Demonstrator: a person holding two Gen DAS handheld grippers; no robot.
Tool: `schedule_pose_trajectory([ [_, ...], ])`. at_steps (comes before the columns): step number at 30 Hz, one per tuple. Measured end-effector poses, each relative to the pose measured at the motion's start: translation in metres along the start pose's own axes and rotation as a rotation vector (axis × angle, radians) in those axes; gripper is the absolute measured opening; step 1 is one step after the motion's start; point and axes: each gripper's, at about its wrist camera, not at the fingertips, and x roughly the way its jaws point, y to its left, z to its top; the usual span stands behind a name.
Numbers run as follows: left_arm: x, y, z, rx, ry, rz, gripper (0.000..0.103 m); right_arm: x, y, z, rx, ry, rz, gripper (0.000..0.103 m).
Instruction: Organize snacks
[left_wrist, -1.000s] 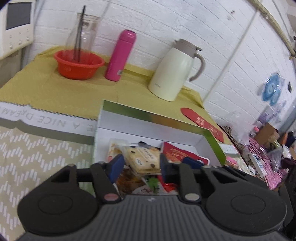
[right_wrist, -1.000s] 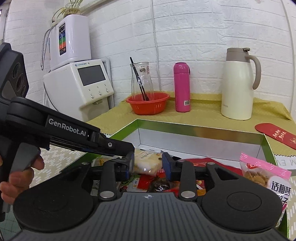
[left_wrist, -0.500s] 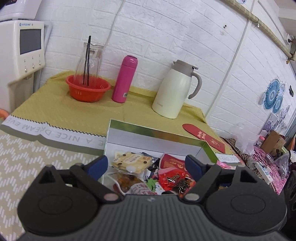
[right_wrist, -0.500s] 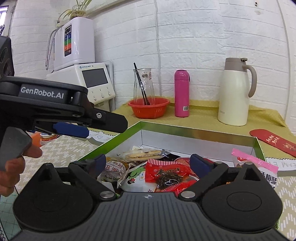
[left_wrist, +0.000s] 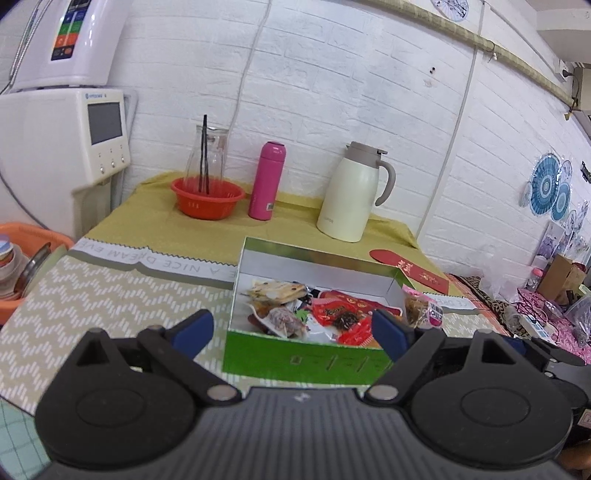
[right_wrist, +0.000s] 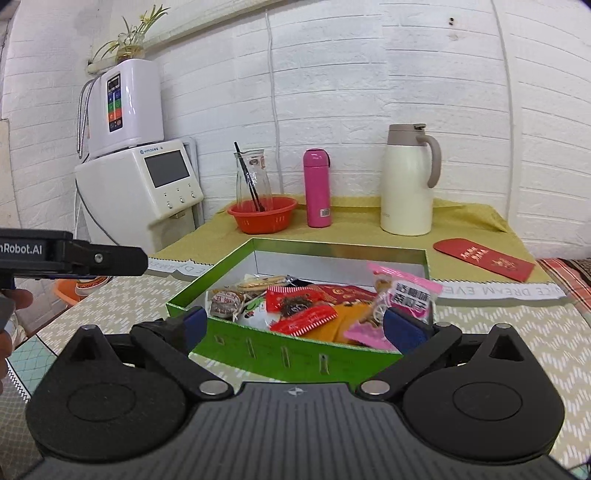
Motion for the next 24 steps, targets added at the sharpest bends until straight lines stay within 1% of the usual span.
schedule_pose_trajectory([
  [2,-0.008,-0.004,-0.012,-0.004,0.015,0.022,0.085,-0.015,-0.004,-0.007,0.017,0.007,-0.024,0.103],
  [6,-0.02,-0.017,-0.036,0.027,0.039,0.055,0.085,-0.037,-0.005,-0.02,0.015,0.05,-0.081,0.103],
  [9,-0.024,-0.026,-0.05,0.051,0.055,0.078,0.085,-0.047,-0.003,-0.031,0.003,0.073,-0.099,0.103],
  [14,-0.027,-0.034,-0.07,0.098,0.088,0.128,0.085,-0.053,-0.005,-0.046,0.015,0.099,-0.12,0.103],
  [18,-0.025,-0.033,-0.079,0.106,0.115,0.157,0.085,-0.053,-0.006,-0.055,0.014,0.116,-0.151,0.103],
  [24,-0.023,-0.032,-0.079,0.115,0.118,0.184,0.085,-0.052,-0.008,-0.061,0.033,0.128,-0.155,0.103],
])
